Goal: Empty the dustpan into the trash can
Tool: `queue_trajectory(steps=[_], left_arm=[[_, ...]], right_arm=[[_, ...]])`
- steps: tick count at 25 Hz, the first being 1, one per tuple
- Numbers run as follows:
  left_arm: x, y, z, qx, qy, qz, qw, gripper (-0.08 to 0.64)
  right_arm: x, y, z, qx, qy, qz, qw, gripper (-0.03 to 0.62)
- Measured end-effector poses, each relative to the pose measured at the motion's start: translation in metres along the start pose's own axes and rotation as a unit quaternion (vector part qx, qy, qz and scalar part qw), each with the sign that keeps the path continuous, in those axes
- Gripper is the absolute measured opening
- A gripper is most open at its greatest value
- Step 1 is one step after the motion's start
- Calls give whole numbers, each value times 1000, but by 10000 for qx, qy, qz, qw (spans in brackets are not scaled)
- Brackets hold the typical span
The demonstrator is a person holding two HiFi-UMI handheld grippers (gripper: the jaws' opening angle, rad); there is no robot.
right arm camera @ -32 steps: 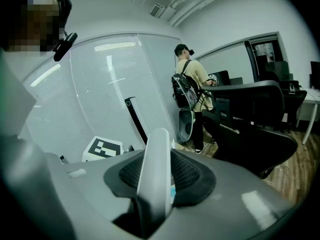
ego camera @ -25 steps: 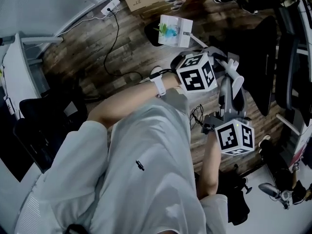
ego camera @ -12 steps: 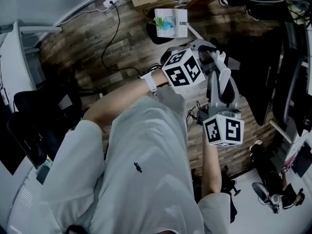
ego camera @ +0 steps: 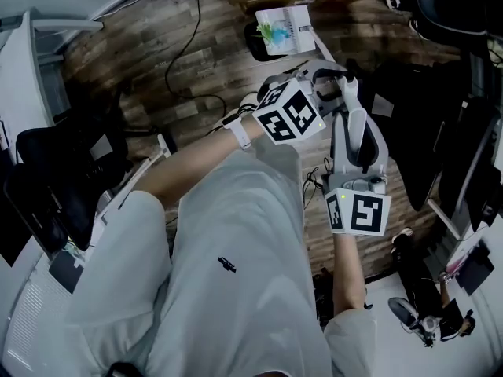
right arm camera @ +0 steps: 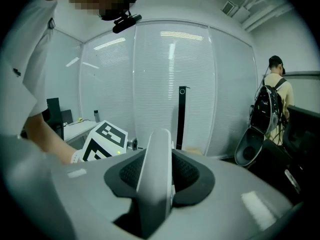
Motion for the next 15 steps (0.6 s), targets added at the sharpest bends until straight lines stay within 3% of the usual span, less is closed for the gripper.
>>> queue_trajectory(steps=[7, 15], left_arm=[[9, 13, 15, -96, -271, 177, 9994, 135], [15, 30, 41, -73, -646, 456, 9968, 144]], right_arm=[[15, 0, -13, 153, -328, 851, 9957, 126], [39, 5, -23, 187, -781, 1658, 9829, 121]])
Point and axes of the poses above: the fingertips, and each gripper's own axes: z backward along the fingers, x to its left, y out of its underside, the point moved 7 cm from there along z, backward along the fingers, and after that the axes turned 10 degrees about -y, right-handed, at the moved point
